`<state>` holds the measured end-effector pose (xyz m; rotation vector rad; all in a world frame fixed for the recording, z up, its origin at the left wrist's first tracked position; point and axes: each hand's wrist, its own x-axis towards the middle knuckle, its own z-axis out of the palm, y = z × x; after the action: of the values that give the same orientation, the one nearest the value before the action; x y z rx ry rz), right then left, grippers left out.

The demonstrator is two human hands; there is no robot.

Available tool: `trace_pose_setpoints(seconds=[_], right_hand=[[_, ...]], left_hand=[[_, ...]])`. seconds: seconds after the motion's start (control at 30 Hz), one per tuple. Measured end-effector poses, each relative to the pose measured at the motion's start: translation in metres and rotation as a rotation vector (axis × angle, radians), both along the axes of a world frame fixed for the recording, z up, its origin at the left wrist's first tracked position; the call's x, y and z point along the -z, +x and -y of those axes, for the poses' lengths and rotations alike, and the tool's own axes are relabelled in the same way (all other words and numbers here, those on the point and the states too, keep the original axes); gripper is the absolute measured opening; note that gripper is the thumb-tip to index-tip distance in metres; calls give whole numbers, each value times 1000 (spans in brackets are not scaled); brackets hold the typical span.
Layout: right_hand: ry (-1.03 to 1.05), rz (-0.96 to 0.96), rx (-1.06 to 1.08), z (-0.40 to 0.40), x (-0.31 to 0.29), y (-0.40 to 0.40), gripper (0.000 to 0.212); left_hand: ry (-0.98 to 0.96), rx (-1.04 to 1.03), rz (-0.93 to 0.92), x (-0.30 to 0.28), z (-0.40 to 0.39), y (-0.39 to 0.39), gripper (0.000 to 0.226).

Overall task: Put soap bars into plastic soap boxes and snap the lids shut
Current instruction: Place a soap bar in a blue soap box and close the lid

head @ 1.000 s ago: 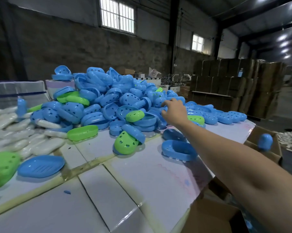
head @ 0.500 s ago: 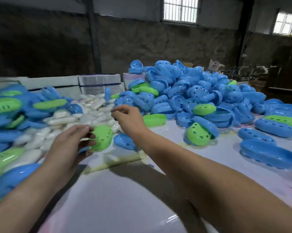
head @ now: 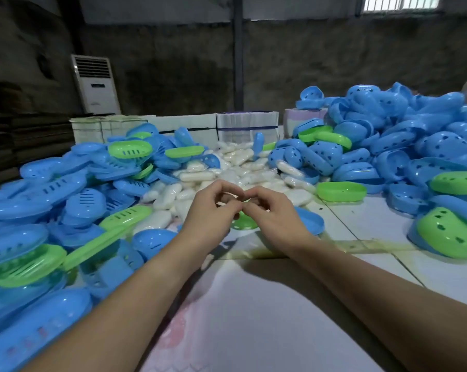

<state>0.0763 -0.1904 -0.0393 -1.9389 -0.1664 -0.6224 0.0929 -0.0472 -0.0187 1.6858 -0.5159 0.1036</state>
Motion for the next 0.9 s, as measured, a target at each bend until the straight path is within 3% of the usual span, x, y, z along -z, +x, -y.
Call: trace_pose_setpoints(seconds=[0.23,0.33,0.43,0.53,0.7,0.8,0.9], right_hand=[[-115,2,-26,-5,4,-4,19],[-178,14,-46,-7,3,-6,19],[-232,18,-68,-9,2,-8,19],[-247,29,-86,-10,2,-11,16],[-289,32,-147,-14,3,-12,17],[-304,38,-146,-14,4,-11,17],[-317,44,-138,-14,5,-10,17]], left_hand=[[184,-143,30,-9,-19,13,25],[360,-228,109,-22,-30,31,24],[672,-397,219,-45,-53,57,18],[938,-492,128,-54,-89,86,16],[1321,-740,-86,-28,-156,106,46],[1334,-773,-145,-15,-169,108,42],[1331,-796,-85,-16,-168,110,34]])
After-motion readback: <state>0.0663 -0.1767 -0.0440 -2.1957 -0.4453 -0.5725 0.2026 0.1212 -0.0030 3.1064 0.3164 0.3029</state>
